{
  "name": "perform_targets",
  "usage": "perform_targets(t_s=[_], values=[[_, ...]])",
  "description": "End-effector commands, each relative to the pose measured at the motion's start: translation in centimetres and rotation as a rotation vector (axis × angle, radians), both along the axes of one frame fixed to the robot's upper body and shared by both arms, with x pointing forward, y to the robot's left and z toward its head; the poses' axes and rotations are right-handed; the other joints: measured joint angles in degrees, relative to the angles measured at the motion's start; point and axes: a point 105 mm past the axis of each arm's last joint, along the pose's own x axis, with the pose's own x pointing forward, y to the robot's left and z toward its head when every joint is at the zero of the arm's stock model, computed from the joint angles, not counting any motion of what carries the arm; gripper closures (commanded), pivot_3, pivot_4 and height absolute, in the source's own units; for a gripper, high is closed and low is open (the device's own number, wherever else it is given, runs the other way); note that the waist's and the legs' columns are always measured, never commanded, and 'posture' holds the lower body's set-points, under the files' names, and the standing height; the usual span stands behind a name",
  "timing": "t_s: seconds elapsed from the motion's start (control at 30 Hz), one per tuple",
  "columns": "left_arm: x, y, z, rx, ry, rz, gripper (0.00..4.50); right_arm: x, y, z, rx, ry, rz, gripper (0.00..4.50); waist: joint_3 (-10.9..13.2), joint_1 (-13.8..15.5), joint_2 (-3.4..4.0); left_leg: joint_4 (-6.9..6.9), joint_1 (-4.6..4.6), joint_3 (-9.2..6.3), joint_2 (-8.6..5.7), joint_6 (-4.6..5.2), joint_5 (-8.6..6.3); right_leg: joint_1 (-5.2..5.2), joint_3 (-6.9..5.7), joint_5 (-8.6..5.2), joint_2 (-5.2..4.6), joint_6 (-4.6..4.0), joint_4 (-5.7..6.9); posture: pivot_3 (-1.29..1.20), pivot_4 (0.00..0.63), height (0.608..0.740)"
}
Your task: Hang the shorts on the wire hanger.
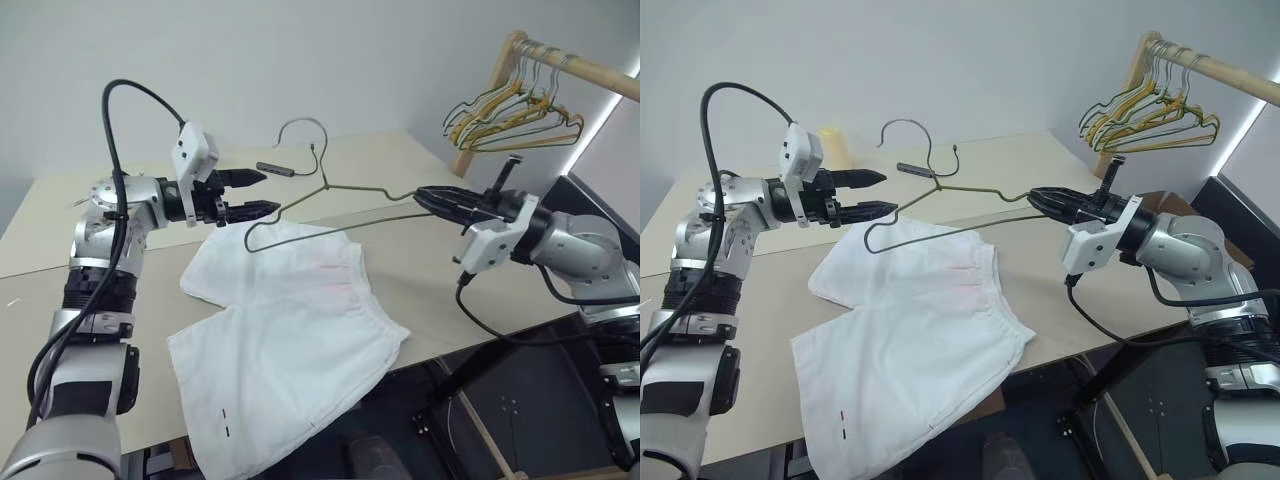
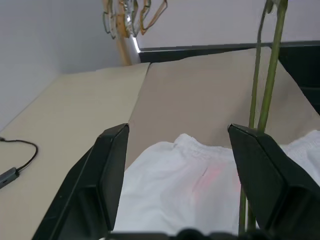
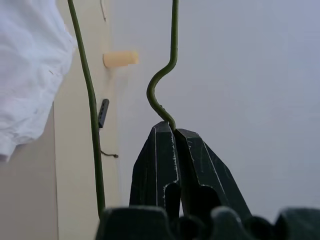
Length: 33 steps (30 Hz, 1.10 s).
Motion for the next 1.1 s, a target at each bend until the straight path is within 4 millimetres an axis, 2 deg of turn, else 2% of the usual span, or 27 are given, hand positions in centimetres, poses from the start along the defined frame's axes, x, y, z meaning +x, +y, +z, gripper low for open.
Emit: perform_targets(t_s=[0.03,0.17,0.33,0.57,0.77,0.93,1.1], values=[[-1.0,-0.1,0.1,0.085,-0.011,-0.107,1.11,-0.7,0.5,1.9,0.023,-0.043,0.038,4.46,0.00,-0.17,0.00,0.00,0.01,0.00,0.00,0.00,0.00,0.00,0.01,0.00,0.00,0.00,0.02,-0.24,0.000,0.740],[-2.2,-0.2,-1.4,0.174,0.004,-0.200,1.11,-0.6,0.6,2.0,0.025,-0.022,0.026,4.46,0.00,-0.62,0.00,0.00,0.09,0.04,0.02,0.00,0.00,0.00,0.09,0.00,0.02,0.00,0.07,-0.26,0.000,0.740],[-1.3,0.0,-0.5,0.097,-0.003,-0.145,1.11,-0.5,0.5,1.7,0.020,-0.007,0.016,4.46,0.00,-0.95,0.00,0.00,0.09,0.04,0.03,0.00,0.00,0.00,0.12,0.00,0.01,0.01,0.09,-0.26,0.000,0.740],[-0.2,1.5,1.0,0.011,-0.011,-0.046,1.11,-0.4,0.5,1.2,0.008,0.004,0.009,4.46,0.00,-1.42,0.00,0.00,0.08,0.04,0.02,0.00,0.00,-0.01,0.12,0.02,0.00,0.05,0.09,-0.26,0.000,0.740],[-0.8,2.7,1.7,-0.033,0.014,-0.049,1.11,-0.2,0.5,1.2,0.008,-0.001,0.001,4.46,0.00,-1.70,0.00,0.00,0.09,0.04,0.02,0.00,0.00,-0.01,0.13,0.03,-0.01,0.06,0.10,-0.26,0.000,0.740],[-3.1,3.0,0.3,0.037,0.067,-0.167,1.11,-0.2,0.6,1.4,0.011,-0.009,0.000,4.46,0.00,-1.80,0.00,0.00,0.10,0.05,0.03,0.00,0.00,-0.02,0.17,0.03,0.00,0.06,0.13,-0.26,0.000,0.740],[-4.1,1.8,-2.2,0.110,0.129,-0.216,1.11,-0.1,0.9,1.8,0.026,-0.018,0.007,4.46,0.00,-1.59,0.00,0.00,0.13,0.05,0.04,0.00,0.00,0.02,0.18,0.04,-0.03,0.07,0.15,-0.26,0.000,0.740]])
